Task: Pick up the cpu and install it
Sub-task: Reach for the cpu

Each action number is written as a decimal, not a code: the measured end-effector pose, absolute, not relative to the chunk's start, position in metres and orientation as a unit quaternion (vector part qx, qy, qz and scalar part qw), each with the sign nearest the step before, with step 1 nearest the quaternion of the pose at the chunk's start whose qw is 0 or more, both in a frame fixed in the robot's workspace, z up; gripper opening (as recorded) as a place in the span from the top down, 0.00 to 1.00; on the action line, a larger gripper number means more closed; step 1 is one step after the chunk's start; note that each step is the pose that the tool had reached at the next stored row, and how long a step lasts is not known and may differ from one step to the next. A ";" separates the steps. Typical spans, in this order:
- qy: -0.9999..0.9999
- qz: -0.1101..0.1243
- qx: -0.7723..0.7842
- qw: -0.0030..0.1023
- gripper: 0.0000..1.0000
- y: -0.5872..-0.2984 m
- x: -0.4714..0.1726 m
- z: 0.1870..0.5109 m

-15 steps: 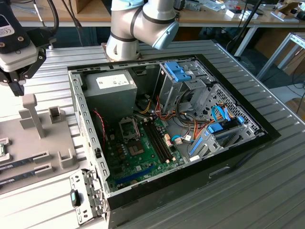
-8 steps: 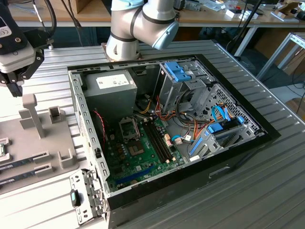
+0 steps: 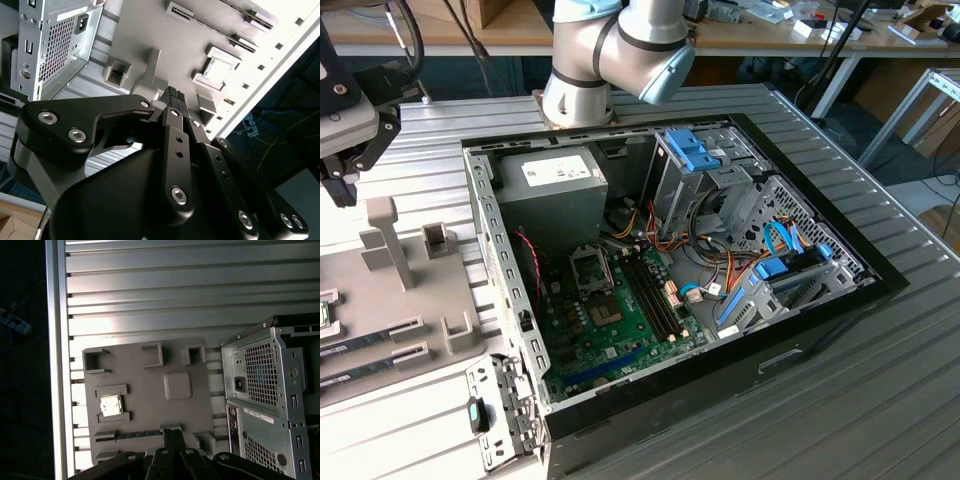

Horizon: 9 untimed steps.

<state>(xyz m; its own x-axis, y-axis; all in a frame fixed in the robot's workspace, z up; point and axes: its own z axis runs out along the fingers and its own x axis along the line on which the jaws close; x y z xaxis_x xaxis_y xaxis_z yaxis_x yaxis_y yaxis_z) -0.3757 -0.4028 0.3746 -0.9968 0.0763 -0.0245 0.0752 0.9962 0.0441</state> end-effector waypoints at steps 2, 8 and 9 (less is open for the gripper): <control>0.999 0.022 0.038 0.013 0.89 -0.403 -0.377 0.373; 0.999 0.013 0.037 0.013 0.89 -0.403 -0.378 0.369; 0.999 0.011 0.037 0.014 0.89 -0.403 -0.379 0.369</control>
